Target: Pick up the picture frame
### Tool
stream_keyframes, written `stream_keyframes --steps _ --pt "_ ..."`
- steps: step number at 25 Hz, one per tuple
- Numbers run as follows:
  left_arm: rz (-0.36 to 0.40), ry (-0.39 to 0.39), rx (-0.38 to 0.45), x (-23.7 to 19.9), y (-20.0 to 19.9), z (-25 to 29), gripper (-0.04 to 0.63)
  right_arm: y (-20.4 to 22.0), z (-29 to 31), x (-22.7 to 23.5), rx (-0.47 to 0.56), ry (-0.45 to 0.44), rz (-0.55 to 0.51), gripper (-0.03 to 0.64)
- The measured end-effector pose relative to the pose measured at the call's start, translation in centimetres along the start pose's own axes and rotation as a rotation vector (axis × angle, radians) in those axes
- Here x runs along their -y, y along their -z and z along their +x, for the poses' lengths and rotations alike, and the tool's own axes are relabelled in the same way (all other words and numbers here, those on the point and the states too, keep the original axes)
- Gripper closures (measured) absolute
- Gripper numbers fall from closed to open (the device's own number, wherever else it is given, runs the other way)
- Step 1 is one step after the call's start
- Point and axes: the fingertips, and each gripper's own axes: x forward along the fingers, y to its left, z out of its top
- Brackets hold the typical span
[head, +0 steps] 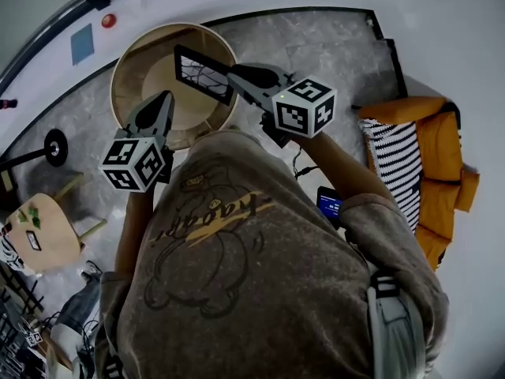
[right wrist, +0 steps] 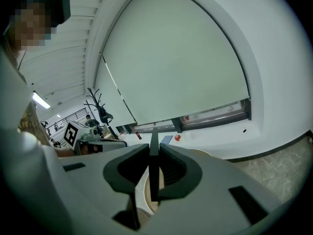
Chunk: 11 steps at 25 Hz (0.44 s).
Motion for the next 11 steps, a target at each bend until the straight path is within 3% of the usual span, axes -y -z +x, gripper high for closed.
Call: stream_keyframes --steps 11 --pt "-0.001 0.002 -0.016 0.08 0.35 0.26 0.578 -0.4 0.03 -0.21 -0.019 -0.042 0.005 0.535"
